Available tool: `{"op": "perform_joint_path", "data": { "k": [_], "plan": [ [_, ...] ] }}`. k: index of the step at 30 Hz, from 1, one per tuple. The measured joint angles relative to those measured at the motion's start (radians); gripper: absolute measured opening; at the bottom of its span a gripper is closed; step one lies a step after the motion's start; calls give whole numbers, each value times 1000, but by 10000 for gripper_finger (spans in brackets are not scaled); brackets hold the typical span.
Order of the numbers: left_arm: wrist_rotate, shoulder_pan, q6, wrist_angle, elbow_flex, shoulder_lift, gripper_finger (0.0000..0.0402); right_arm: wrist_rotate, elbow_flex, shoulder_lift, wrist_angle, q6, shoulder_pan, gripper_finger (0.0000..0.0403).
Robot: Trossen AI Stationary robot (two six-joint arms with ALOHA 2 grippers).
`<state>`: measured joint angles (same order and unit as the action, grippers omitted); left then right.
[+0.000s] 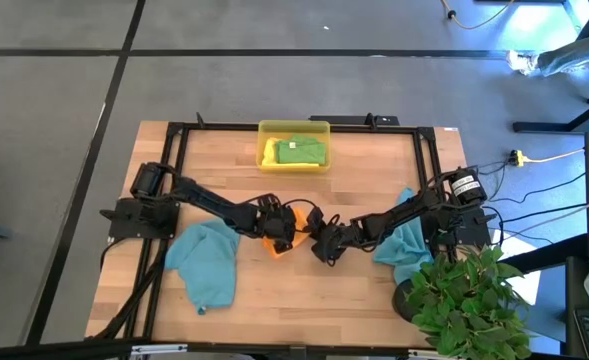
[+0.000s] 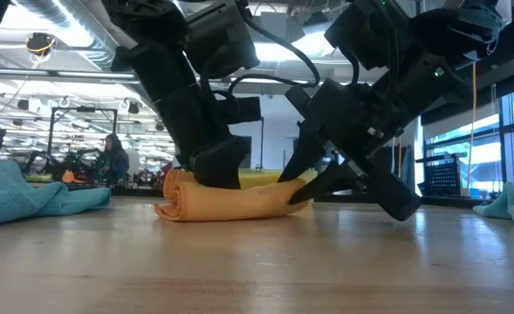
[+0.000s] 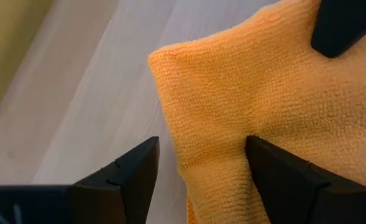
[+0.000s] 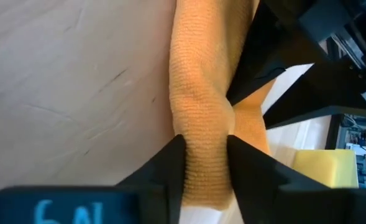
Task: Fold microfiber towels
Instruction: Put the orange towel into the yellow bin
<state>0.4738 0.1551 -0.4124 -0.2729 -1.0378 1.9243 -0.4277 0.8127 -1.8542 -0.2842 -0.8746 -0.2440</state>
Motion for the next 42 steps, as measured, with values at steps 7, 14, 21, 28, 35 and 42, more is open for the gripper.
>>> {"op": "perform_joint_path", "data": {
  "k": [7,14,21,28,35,42],
  "plan": [
    [77,56,120,-27,9,-89,236,3,0,0,3,9,0,46],
    [111,121,194,-10,6,-209,236,7,0,0,5,86,0,13],
    [57,230,274,45,3,-240,236,13,2,0,15,172,0,7],
    [-9,309,268,54,3,-240,236,88,75,0,151,311,0,6],
    [-24,330,231,37,0,-224,236,127,160,0,269,432,0,6],
    [58,333,178,43,0,-183,236,164,215,0,343,542,0,6]
  ]
}}
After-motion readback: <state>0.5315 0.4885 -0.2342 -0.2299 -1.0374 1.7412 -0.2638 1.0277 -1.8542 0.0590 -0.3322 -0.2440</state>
